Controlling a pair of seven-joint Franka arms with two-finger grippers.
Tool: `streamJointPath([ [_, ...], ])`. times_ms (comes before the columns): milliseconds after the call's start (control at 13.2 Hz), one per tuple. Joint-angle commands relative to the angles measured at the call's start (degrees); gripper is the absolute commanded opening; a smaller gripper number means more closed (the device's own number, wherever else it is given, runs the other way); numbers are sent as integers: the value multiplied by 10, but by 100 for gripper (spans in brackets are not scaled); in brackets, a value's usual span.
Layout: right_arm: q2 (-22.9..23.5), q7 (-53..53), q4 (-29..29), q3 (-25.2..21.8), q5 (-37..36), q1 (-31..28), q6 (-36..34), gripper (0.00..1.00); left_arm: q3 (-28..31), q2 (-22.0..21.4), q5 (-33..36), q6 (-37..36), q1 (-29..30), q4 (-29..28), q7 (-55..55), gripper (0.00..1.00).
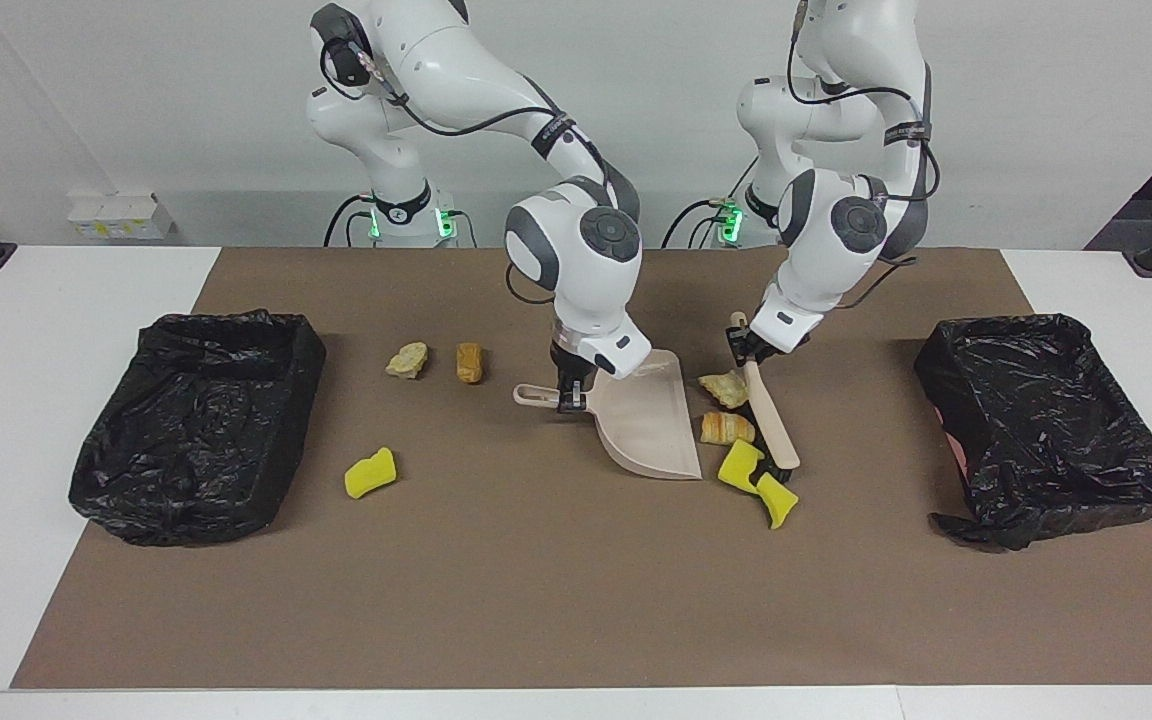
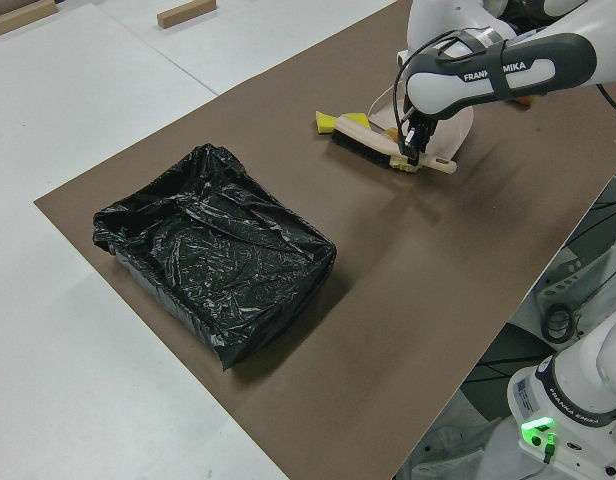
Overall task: Sweep and dump trash in bin
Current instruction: 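Sweep the bread and sponge pieces into the dustpan with the left gripper, then sweep the remaining pieces into the dustpan with the brush again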
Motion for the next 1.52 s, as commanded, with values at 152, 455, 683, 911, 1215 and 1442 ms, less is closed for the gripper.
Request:
streamJointPath([
  [152,-16,-5,-25,4,3,-8,6,0,9,21,-69,-16,-49,66,-14,0],
  [455,-15,-3,-25,5,3,-9,9,0,16,-12,-40,-110,-27,124,16,0],
  [683,-15,-3,-25,5,3,-9,10,0,16,-2,51,-114,26,139,115,0],
  [911,-15,-2,-25,4,3,-9,12,0,16,45,152,-6,69,144,217,0],
  [1215,-21,7,-52,5,3,-9,50,0,15,119,244,9,73,170,243,0],
  [1442,-21,16,-55,5,3,-7,54,0,14,122,267,-21,57,162,249,0],
])
